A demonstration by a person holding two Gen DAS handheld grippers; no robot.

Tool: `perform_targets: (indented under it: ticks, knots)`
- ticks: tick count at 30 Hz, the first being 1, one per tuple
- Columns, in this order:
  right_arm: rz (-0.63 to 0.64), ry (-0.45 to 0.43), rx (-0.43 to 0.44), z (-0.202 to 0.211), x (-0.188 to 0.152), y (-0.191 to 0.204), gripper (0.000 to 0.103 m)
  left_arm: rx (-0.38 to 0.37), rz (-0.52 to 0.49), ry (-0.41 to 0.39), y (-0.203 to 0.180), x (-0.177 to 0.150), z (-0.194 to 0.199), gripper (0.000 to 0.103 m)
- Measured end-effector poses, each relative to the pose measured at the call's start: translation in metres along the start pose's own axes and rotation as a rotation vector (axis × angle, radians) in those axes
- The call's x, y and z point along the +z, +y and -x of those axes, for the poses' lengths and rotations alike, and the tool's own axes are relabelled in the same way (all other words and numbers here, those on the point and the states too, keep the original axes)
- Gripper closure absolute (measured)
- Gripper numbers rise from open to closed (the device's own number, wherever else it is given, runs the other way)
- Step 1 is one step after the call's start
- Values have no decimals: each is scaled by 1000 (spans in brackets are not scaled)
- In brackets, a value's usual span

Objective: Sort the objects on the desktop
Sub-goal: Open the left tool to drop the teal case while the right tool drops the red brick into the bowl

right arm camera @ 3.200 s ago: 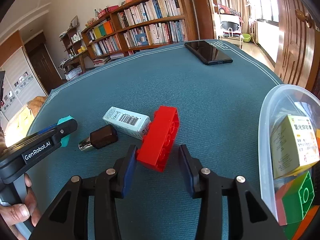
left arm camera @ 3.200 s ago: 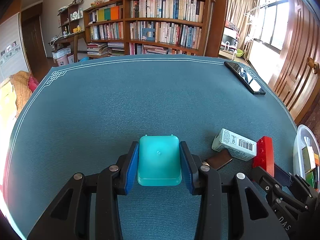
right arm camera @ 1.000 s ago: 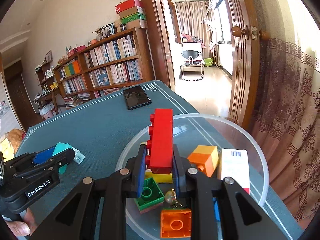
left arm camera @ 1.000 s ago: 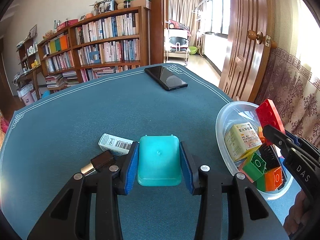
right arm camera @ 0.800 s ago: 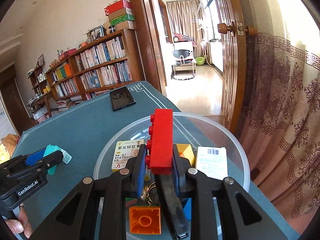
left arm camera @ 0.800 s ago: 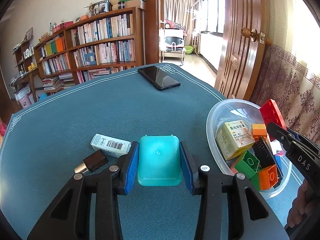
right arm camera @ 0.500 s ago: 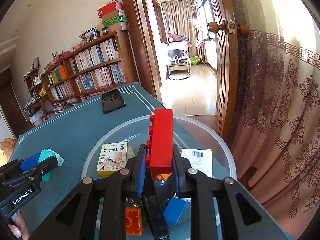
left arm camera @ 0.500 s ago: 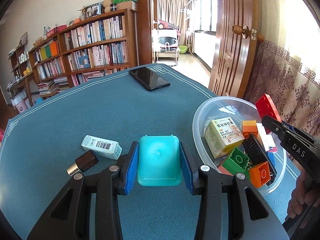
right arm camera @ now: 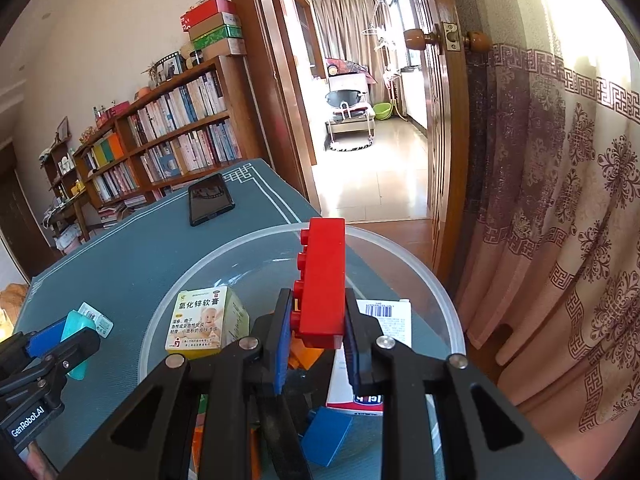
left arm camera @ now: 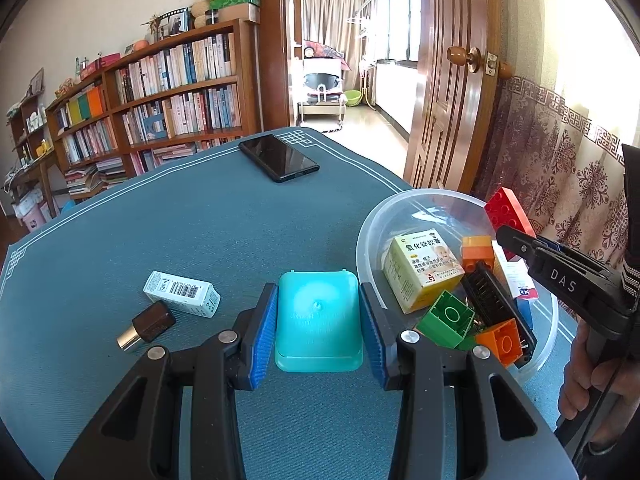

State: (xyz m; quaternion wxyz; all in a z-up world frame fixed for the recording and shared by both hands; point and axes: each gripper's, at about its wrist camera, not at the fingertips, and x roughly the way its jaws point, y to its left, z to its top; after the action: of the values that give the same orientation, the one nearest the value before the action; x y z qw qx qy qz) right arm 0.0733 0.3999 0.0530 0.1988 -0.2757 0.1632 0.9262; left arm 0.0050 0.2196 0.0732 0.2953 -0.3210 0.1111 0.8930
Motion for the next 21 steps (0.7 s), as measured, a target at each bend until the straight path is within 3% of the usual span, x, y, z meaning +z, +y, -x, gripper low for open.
perform_targets:
  ticks: [13,21]
  knots:
    - [7,-9,13,3,3,-8,77,-19,-7,11,-10,1,-1,60]
    - [-30,-1,-17,0,8,-20,77,-104,-35,22,-34,8,-1,60]
